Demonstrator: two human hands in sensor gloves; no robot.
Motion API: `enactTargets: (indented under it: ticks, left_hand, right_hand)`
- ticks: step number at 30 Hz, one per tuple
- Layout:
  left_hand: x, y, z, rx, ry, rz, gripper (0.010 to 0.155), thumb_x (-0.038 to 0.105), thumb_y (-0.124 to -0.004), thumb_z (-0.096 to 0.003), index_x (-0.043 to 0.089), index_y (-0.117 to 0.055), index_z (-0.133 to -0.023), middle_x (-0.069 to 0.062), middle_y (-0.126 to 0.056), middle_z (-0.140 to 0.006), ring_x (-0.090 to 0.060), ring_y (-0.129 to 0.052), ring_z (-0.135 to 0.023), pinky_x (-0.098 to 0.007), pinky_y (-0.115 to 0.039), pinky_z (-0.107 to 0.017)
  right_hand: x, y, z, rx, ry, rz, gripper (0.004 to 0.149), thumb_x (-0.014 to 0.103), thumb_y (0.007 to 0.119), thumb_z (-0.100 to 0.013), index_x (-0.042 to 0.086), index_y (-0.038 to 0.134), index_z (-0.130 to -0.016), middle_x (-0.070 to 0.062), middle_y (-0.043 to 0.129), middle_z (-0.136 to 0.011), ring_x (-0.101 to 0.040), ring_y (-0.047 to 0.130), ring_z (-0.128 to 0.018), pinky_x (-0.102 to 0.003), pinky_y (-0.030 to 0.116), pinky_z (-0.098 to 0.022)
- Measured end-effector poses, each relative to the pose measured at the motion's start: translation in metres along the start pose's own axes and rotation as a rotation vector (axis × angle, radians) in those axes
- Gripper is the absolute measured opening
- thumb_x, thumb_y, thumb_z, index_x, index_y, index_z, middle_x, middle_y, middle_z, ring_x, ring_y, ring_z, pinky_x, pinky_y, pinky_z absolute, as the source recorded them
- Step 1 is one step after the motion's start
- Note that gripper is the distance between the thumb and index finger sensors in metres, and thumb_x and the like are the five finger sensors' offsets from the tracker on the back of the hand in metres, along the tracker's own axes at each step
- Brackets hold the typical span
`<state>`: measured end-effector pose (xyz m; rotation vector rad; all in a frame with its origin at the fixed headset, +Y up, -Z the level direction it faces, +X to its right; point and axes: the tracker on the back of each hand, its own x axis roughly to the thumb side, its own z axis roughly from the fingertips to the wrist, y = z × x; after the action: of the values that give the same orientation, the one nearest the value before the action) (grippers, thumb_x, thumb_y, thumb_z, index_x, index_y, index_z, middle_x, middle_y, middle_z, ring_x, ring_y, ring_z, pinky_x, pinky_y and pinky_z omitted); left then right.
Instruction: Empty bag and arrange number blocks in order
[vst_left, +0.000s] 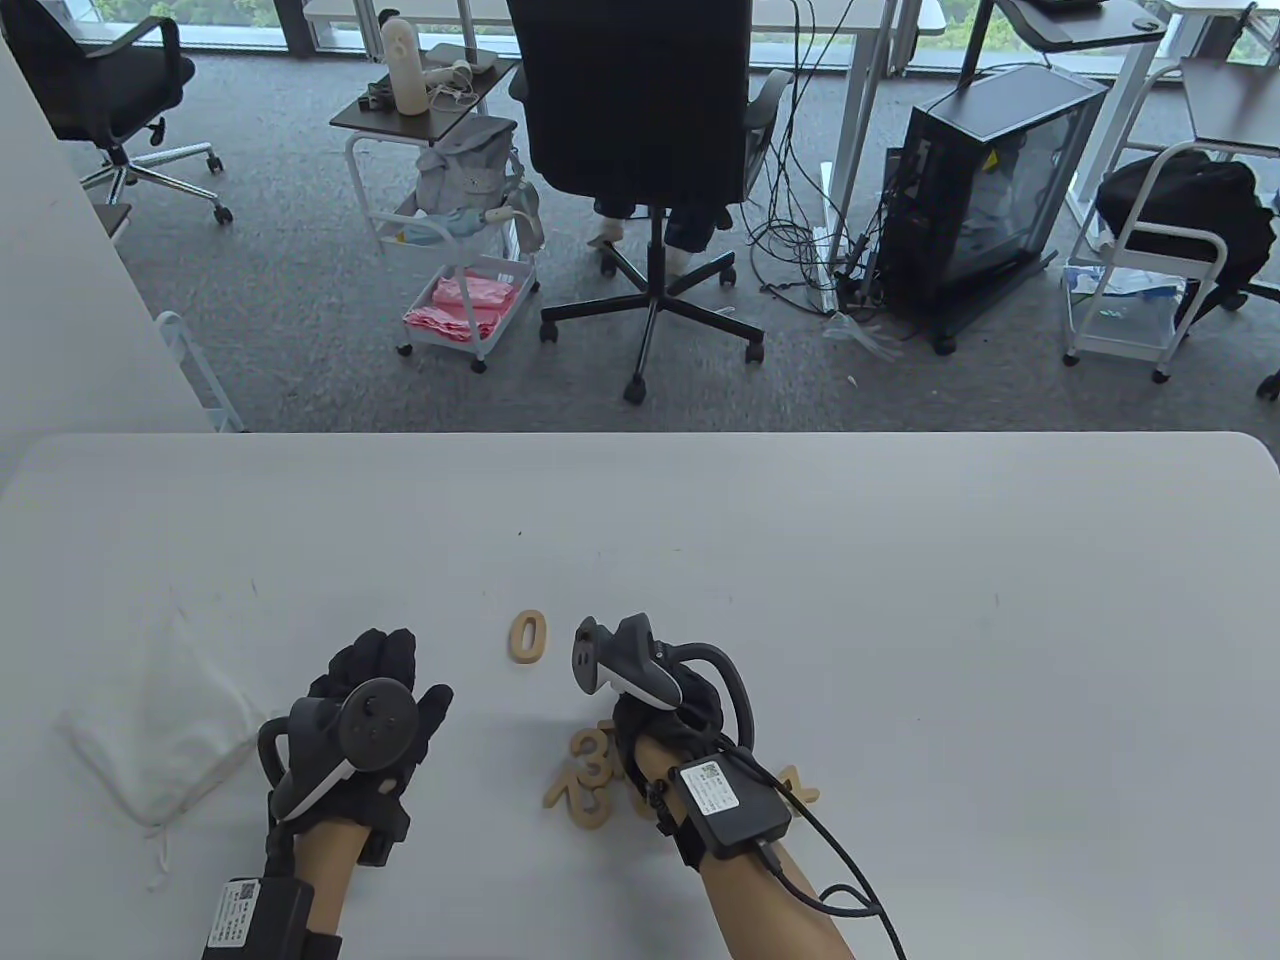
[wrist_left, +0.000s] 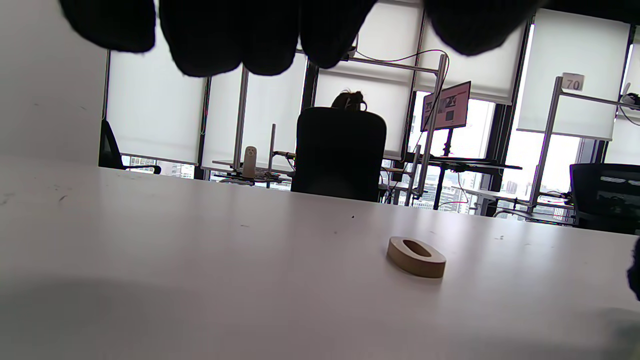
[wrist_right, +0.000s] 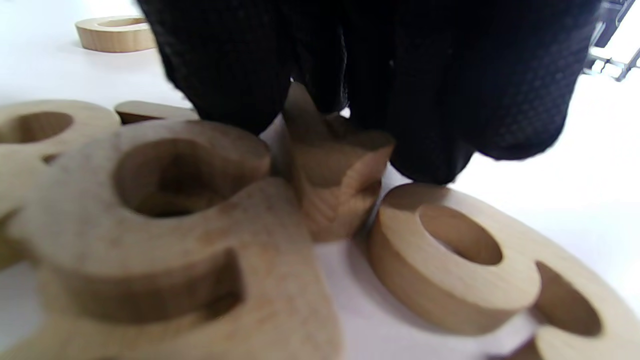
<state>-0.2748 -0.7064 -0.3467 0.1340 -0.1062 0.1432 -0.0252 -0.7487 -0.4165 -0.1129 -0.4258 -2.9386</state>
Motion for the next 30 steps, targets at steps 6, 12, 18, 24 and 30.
enactTargets:
  ticks: [6,12,18,24,30]
  left_hand:
    - [-0.001,0.0,0.0,-0.009,0.007,0.0,0.075,0.052,-0.065,-0.0535,0.005,-0.056,-0.11,-0.032,-0.056,-0.11,-0.058,-0.069,-0.098,-0.073,-0.061,-0.066]
    - [-0.002,0.0,0.0,-0.002,0.008,0.004,0.074,0.052,-0.065,-0.0535,0.005,-0.056,-0.11,-0.031,-0.055,-0.11,-0.058,-0.07,-0.098,-0.073,-0.061,-0.066]
    - [-0.003,0.001,0.0,-0.002,0.012,0.01,0.074,0.052,-0.065,-0.0535,0.005,-0.057,-0.11,-0.032,-0.055,-0.11,-0.058,-0.069,-0.098,-0.073,-0.062,-0.066]
    - [-0.004,0.002,0.001,0.0,0.016,0.011,0.074,0.052,-0.065,-0.0535,0.005,-0.057,-0.11,-0.032,-0.055,-0.11,-0.058,-0.07,-0.098,-0.073,-0.062,-0.066]
    - [-0.005,0.002,0.001,0.001,0.02,0.013,0.074,0.052,-0.065,-0.0535,0.005,-0.058,-0.11,-0.032,-0.055,-0.11,-0.058,-0.069,-0.098,-0.073,-0.062,-0.066]
  right_hand:
    - [0.002,0.001,0.002,-0.045,-0.036,0.023,0.045,0.028,0.091,-0.046,0.005,0.088,-0.085,-0.026,0.096,-0.079,-0.036,0.11,-0.053,-0.046,0.098,-0.038]
    - [-0.013,-0.004,0.002,-0.107,-0.058,-0.06,0.04,0.021,0.09,-0.047,0.011,0.087,-0.085,-0.018,0.098,-0.078,-0.03,0.109,-0.052,-0.043,0.097,-0.039]
    - [-0.045,-0.016,0.01,-0.168,-0.126,-0.298,0.033,0.016,0.086,-0.048,0.016,0.092,-0.081,-0.019,0.087,-0.091,-0.031,0.105,-0.055,-0.042,0.095,-0.04]
    - [-0.085,-0.02,0.011,-0.044,-0.238,-0.727,0.039,0.012,0.083,-0.048,0.002,0.087,-0.086,-0.034,0.074,-0.097,-0.034,0.1,-0.068,-0.045,0.094,-0.052]
    - [-0.107,-0.014,0.013,0.008,-0.413,-1.029,0.053,0.01,0.092,-0.043,0.0,0.079,-0.094,-0.032,0.069,-0.102,-0.033,0.096,-0.075,-0.042,0.093,-0.058]
